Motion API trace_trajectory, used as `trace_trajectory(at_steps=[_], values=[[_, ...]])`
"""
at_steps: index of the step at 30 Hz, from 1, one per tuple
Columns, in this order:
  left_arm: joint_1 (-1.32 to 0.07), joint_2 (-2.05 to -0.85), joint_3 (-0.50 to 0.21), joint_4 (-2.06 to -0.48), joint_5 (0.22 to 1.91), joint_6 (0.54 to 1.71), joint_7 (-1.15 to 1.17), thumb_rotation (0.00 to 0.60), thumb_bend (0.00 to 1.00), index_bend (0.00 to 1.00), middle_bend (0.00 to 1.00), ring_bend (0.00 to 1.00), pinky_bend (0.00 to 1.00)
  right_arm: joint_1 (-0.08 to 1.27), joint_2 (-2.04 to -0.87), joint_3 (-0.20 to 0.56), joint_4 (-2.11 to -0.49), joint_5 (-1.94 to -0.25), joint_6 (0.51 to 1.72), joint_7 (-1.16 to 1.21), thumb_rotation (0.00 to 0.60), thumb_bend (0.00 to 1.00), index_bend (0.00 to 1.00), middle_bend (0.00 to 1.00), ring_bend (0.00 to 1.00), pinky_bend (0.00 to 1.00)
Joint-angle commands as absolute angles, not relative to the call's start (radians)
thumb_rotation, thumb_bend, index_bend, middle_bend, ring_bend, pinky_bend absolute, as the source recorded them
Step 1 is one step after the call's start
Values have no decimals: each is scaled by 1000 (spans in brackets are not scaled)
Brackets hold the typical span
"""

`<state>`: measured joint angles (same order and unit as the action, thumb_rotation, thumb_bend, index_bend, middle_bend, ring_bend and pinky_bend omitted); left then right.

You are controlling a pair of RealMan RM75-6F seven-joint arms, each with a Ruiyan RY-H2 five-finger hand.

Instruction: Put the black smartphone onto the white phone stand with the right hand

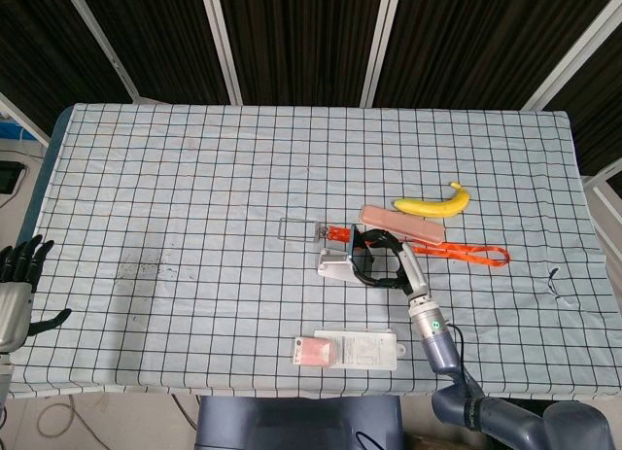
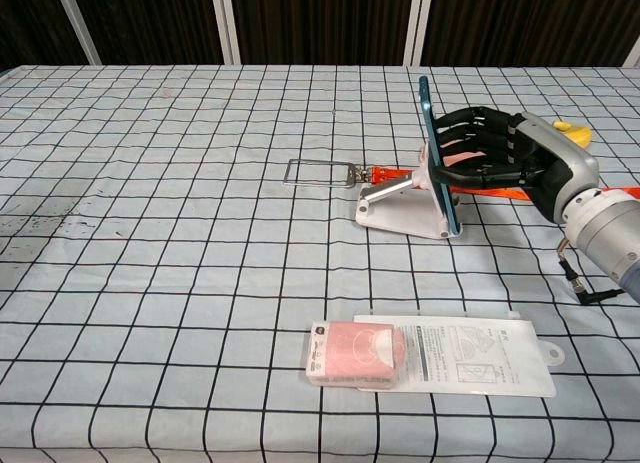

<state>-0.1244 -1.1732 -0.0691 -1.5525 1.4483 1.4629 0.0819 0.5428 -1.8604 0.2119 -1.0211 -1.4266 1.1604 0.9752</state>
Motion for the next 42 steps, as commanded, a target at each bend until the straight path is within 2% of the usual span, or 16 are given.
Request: trace_trajectory(at_steps=[1, 4, 8, 16, 20, 30, 42], values=[[-124, -1172, -68, -1553, 1450, 1464, 80, 600, 0, 0, 0, 0, 0, 541, -1858, 210, -1027, -1423, 1158, 962, 600, 182, 427, 378, 245, 260], [-124, -1172, -68, -1553, 1452, 1464, 78, 600, 0, 0, 0, 0, 0, 539, -1854, 210, -1036, -1419, 1155, 950, 600, 127, 362, 342, 212, 240], [-124, -1172, -68, -1553, 1454, 1466, 73, 600, 0, 0, 0, 0, 0, 537, -1845, 207, -1056, -1416, 1149, 928, 600, 57, 230, 242, 142, 211], [-123, -1170, -69, -1555, 1458, 1470, 64, 600, 0, 0, 0, 0, 0, 531, -1823, 207, -1105, -1410, 1145, 883, 600, 15, 59, 99, 75, 184], [-123, -1169, -68, -1557, 1459, 1470, 58, 600, 0, 0, 0, 0, 0, 525, -1798, 200, -1140, -1413, 1147, 851, 600, 1, 6, 40, 49, 176], [-122, -1159, -65, -1569, 1466, 1470, 40, 600, 0, 0, 0, 0, 0, 474, -1661, 175, -1283, -1412, 1175, 720, 600, 0, 0, 13, 31, 176], [-117, -1132, -55, -1595, 1469, 1464, 40, 600, 0, 0, 0, 0, 0, 396, -1369, 147, -1526, -1382, 1210, 414, 600, 38, 0, 0, 0, 170]])
